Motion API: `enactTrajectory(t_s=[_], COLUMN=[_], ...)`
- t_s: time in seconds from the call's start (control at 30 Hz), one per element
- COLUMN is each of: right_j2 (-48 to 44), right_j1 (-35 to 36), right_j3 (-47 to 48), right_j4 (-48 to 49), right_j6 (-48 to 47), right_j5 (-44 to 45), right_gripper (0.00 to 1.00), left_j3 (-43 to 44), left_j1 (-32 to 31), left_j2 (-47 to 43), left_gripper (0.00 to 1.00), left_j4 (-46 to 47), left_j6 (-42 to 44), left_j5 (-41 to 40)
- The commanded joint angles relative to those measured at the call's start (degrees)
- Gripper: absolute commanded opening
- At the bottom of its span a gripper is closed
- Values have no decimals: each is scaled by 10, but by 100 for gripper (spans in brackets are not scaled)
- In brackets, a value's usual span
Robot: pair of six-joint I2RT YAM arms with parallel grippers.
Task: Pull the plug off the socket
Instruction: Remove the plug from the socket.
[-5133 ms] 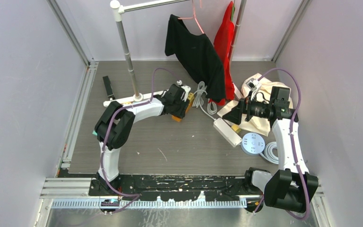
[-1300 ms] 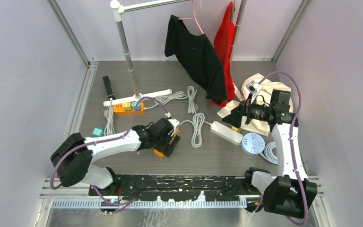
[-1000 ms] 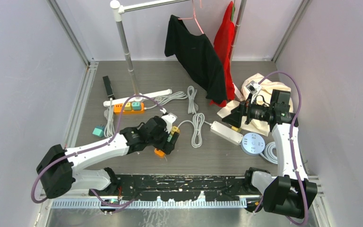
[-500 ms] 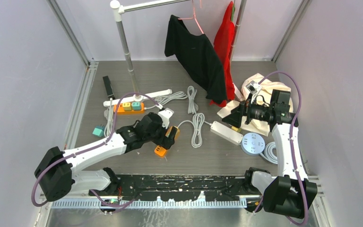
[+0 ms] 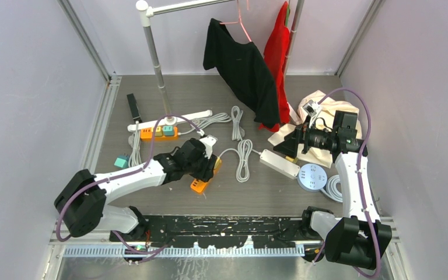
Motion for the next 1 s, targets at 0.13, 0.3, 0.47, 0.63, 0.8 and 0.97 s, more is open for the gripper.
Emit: enactTrajectory(t_s=[0.13,0.3,0.47,0.63,0.8,0.97], right_j2=[1,1,1,0,1,-5], right_j1=[5,7,10,12,13,21], right_j3=[2,1,1,0,-1,-4], right_j4=[19,19,19,19,18,4], right_j6=[-2,-1,-3,-6,-9,-36], right_j5=[-14,-13,-12,-12,-13,-22], right_gripper=[100,100,100,100,100,100], left_j3=[36,40,38,35,41,64], left_j1=[3,2,-4,-22,-35,-59], left_j2=[13,16,26,24,35,78], left_gripper=[42,24,4,1,0,0], left_j4=[-19,-23,-17,-18,-19,-22], left_j6=[-2,24,89,156,201,225], left_j5=[8,35,78,120,192,228])
